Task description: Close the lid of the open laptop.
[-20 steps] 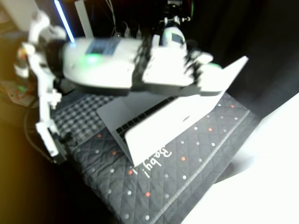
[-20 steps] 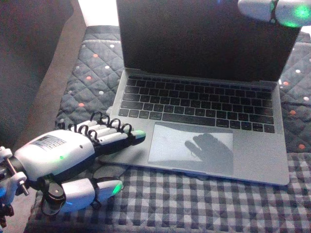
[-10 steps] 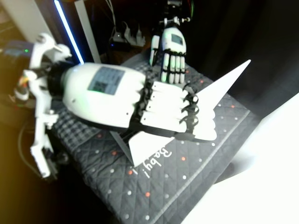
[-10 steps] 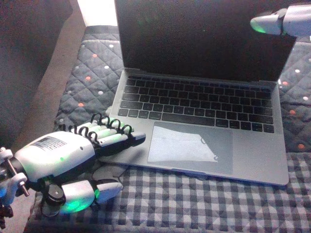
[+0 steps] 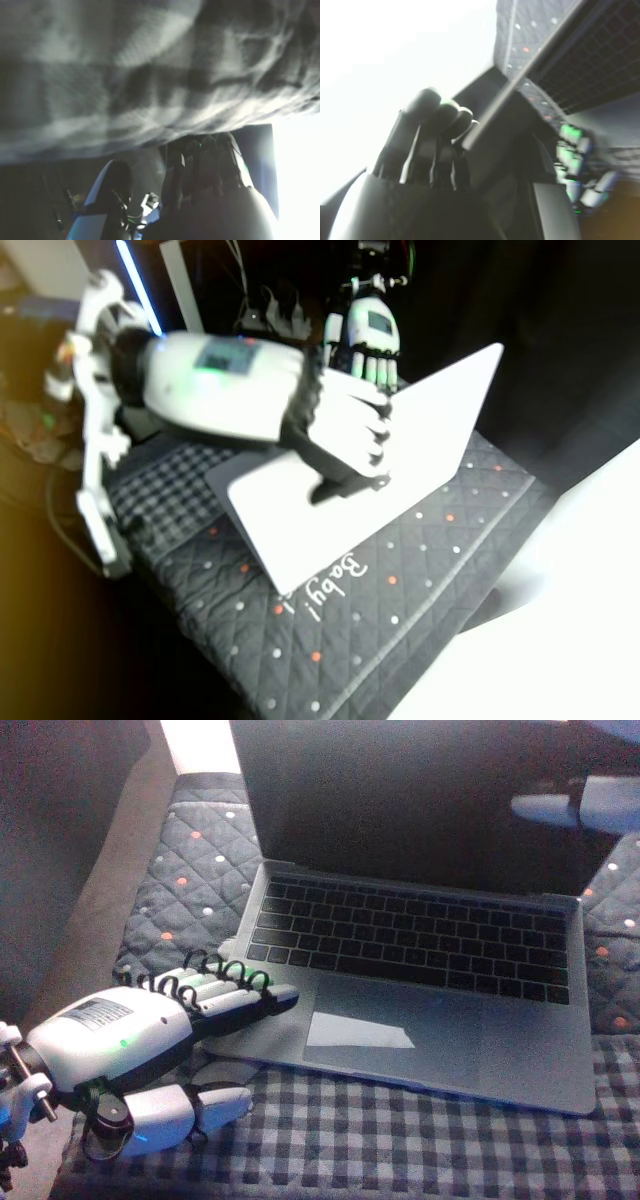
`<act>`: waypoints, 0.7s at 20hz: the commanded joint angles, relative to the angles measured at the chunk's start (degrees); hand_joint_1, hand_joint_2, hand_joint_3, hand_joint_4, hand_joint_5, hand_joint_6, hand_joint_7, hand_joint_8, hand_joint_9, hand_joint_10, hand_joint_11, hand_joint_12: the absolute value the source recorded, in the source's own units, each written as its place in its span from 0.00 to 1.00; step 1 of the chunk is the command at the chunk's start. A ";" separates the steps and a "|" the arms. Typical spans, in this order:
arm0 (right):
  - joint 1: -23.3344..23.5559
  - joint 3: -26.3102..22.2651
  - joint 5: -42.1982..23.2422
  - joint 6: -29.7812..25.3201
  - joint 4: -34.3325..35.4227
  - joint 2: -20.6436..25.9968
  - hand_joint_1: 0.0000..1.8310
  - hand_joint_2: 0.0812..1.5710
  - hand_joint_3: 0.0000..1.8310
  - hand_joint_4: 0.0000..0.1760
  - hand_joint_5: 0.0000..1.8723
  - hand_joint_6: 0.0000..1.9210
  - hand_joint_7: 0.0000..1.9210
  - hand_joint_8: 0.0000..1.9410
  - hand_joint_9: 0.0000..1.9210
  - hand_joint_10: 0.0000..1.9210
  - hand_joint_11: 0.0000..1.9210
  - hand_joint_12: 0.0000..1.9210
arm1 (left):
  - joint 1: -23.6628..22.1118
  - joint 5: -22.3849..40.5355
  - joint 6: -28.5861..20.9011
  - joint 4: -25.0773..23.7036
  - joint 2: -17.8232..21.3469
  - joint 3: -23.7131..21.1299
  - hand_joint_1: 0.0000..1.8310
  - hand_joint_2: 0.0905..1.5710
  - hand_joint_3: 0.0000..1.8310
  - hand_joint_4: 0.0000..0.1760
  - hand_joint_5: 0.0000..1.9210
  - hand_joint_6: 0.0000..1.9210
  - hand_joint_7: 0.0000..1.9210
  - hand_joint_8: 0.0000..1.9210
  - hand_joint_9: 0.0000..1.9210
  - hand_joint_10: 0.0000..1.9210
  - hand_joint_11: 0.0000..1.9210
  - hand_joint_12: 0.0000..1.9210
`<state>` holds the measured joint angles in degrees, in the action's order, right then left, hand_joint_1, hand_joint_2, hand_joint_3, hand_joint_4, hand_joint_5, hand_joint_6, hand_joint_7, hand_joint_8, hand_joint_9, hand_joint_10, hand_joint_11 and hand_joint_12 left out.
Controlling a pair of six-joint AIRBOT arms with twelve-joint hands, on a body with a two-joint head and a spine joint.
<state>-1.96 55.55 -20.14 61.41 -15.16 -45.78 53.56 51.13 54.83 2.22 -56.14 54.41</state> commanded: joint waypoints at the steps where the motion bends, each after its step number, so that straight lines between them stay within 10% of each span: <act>1: -0.47 -0.33 -6.93 -2.12 -1.95 0.85 0.30 0.75 0.00 0.00 0.09 0.75 0.18 0.80 0.24 0.92 0.23 1.00 | -0.10 7.06 -0.10 0.01 0.59 -0.29 0.25 0.88 0.00 0.23 0.08 0.00 0.06 0.00 0.03 0.00 0.00 0.00; 6: -6.39 -2.39 -12.57 -10.94 -9.97 2.65 0.25 0.76 0.00 0.00 0.09 0.73 0.18 0.72 0.20 0.86 0.17 1.00 | 1.31 11.78 0.56 1.30 2.87 -1.92 0.32 0.86 0.00 0.36 0.12 0.00 0.10 0.01 0.08 0.01 0.00 0.07; 8: -8.74 -3.52 -14.08 -10.91 -9.97 3.37 0.25 0.76 0.00 0.00 0.10 0.76 0.18 0.70 0.16 0.84 0.07 1.00 | 2.26 16.70 5.00 3.05 5.46 -4.61 0.27 0.92 0.01 0.37 0.18 0.02 0.17 0.03 0.14 0.06 0.00 0.51; 9: -9.26 -3.83 -14.09 -10.91 -10.01 3.54 0.23 0.75 0.00 0.00 0.09 0.76 0.18 0.69 0.16 0.84 0.09 1.00 | 2.81 18.94 5.67 3.69 6.44 -5.34 0.38 0.90 0.01 0.33 0.23 0.05 0.17 0.15 0.09 0.38 0.00 0.73; 10: -9.84 -4.10 -14.09 -10.91 -10.01 3.63 0.23 0.75 0.00 0.00 0.09 0.76 0.18 0.69 0.16 0.84 0.09 1.00 | 3.52 22.35 5.68 4.79 7.38 -5.79 0.38 0.90 0.01 0.33 0.23 0.05 0.17 0.15 0.09 0.38 0.00 0.73; 11: -10.58 -4.50 -14.11 -11.00 -10.13 3.82 0.24 0.76 0.00 0.00 0.07 0.83 0.13 0.76 0.09 0.88 0.05 1.00 | 4.37 25.70 5.77 6.12 8.42 -6.24 0.31 0.94 0.00 0.97 0.19 0.94 0.08 0.62 0.07 0.68 0.00 0.89; 12: -11.42 -4.91 -14.18 -11.27 -10.41 4.06 0.26 0.76 0.00 0.00 0.09 0.86 0.13 0.80 0.10 0.89 0.08 1.00 | 4.97 28.48 6.25 7.18 9.30 -6.66 0.48 0.93 0.00 0.18 0.23 0.89 0.17 0.92 0.08 0.86 0.07 0.98; 14: -13.95 -5.30 -15.04 -13.60 -11.59 4.31 0.27 0.76 0.00 0.00 0.10 0.85 0.13 0.79 0.10 0.86 0.07 1.00 | 5.91 33.17 7.01 8.83 10.65 -7.40 0.50 0.94 0.00 0.03 0.18 0.94 0.21 0.98 0.04 0.92 0.02 1.00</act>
<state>-17.10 50.59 -30.48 45.43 -28.53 -42.19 59.79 76.27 62.00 12.80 -45.28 46.94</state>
